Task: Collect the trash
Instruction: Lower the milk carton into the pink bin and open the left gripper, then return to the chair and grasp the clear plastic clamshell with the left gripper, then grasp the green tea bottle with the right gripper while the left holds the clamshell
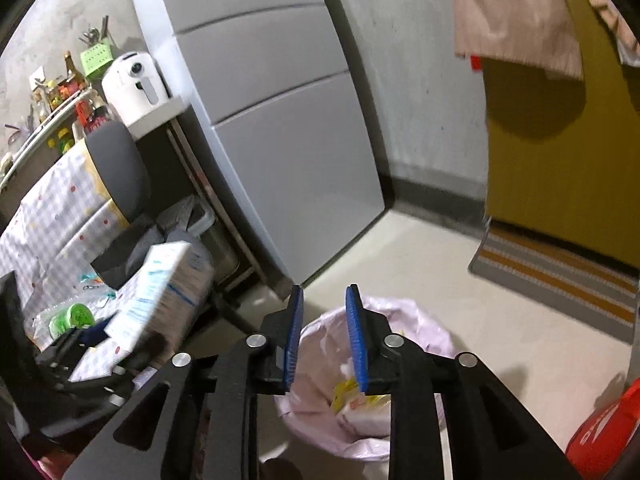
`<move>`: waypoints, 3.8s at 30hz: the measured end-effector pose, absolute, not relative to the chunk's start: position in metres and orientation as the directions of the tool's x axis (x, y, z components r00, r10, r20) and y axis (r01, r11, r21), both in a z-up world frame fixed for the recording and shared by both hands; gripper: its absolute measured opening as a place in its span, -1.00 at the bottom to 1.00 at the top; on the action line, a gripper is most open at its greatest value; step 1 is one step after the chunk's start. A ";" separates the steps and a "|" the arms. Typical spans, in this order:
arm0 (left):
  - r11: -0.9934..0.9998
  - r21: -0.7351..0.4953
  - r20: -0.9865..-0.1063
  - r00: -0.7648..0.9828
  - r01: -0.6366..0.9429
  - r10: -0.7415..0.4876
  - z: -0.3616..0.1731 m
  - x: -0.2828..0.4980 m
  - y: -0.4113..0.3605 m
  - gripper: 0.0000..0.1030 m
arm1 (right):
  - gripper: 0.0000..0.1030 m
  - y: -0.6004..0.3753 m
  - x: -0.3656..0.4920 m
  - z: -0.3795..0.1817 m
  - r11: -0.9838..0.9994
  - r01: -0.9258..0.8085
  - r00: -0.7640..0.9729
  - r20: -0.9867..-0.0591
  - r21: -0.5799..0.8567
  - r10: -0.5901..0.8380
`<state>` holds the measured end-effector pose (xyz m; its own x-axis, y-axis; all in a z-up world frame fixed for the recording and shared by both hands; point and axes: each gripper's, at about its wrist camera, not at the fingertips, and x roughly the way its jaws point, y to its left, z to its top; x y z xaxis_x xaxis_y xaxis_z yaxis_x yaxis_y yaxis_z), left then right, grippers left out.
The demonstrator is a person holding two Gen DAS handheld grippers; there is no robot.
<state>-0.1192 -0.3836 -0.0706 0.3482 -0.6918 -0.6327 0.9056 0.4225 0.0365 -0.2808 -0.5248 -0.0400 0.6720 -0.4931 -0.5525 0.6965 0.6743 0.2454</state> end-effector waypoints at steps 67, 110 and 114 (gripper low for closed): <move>0.676 0.534 -0.546 0.818 0.508 -0.183 -0.056 0.106 -0.153 0.82 | -0.16 -0.347 -0.007 -0.028 0.974 0.168 0.763 -0.645 0.149 -0.032; 0.989 -0.139 -0.509 0.854 0.041 -0.108 0.002 0.086 0.029 -0.72 | 0.29 -0.303 0.138 -0.066 0.962 -0.160 0.724 -0.636 0.221 0.267; 0.988 -0.143 -0.498 0.859 0.054 -0.119 0.007 0.092 0.023 -0.72 | 0.04 -0.298 0.146 -0.073 0.947 -0.192 0.670 -0.670 0.258 0.319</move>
